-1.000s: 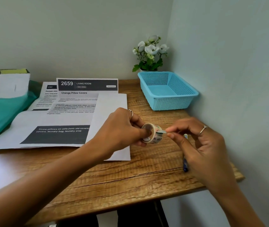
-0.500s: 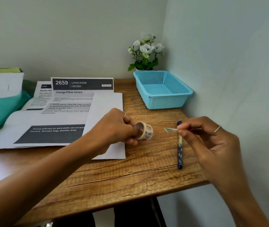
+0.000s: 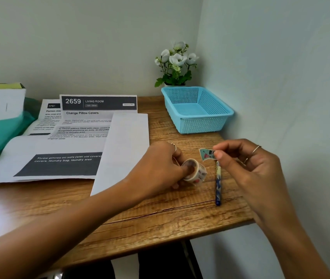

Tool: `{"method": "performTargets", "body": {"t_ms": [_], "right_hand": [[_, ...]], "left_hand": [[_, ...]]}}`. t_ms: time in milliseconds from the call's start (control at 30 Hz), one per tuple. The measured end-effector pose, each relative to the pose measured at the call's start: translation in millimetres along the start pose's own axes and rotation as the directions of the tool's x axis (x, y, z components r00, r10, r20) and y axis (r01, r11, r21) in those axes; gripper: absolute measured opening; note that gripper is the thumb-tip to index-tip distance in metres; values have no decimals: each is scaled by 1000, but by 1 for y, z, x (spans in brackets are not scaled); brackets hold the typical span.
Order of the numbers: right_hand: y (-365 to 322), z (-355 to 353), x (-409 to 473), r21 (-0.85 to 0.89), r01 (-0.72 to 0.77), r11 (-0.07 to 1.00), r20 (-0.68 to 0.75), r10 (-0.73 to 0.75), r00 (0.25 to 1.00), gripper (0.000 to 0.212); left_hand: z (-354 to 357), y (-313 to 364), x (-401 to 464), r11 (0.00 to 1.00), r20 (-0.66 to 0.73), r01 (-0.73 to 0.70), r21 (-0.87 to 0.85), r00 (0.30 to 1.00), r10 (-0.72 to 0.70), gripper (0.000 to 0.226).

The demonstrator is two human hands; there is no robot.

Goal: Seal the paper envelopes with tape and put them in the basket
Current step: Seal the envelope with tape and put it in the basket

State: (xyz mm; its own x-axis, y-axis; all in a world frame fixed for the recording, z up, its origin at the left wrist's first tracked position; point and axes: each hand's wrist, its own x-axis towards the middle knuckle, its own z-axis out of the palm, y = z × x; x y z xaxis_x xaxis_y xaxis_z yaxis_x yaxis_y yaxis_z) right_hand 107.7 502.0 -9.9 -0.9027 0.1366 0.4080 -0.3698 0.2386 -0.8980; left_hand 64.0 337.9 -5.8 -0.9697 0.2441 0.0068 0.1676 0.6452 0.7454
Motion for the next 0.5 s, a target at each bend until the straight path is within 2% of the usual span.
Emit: {"method": "performTargets", "body": {"t_ms": [200, 333, 500], "right_hand": [[2, -1, -1, 5, -22, 1000, 9, 22, 1000, 11], [5, 1, -1, 13, -32, 999, 8, 32, 999, 13], [7, 1, 0, 9, -25, 1000, -1, 25, 1000, 13]], "left_hand": [[14, -8, -2, 962, -142, -145, 232, 973, 181, 22], [16, -11, -6, 904, -156, -214, 369, 945, 288, 31], [13, -9, -8, 915, -173, -198, 351, 947, 271, 27]]}}
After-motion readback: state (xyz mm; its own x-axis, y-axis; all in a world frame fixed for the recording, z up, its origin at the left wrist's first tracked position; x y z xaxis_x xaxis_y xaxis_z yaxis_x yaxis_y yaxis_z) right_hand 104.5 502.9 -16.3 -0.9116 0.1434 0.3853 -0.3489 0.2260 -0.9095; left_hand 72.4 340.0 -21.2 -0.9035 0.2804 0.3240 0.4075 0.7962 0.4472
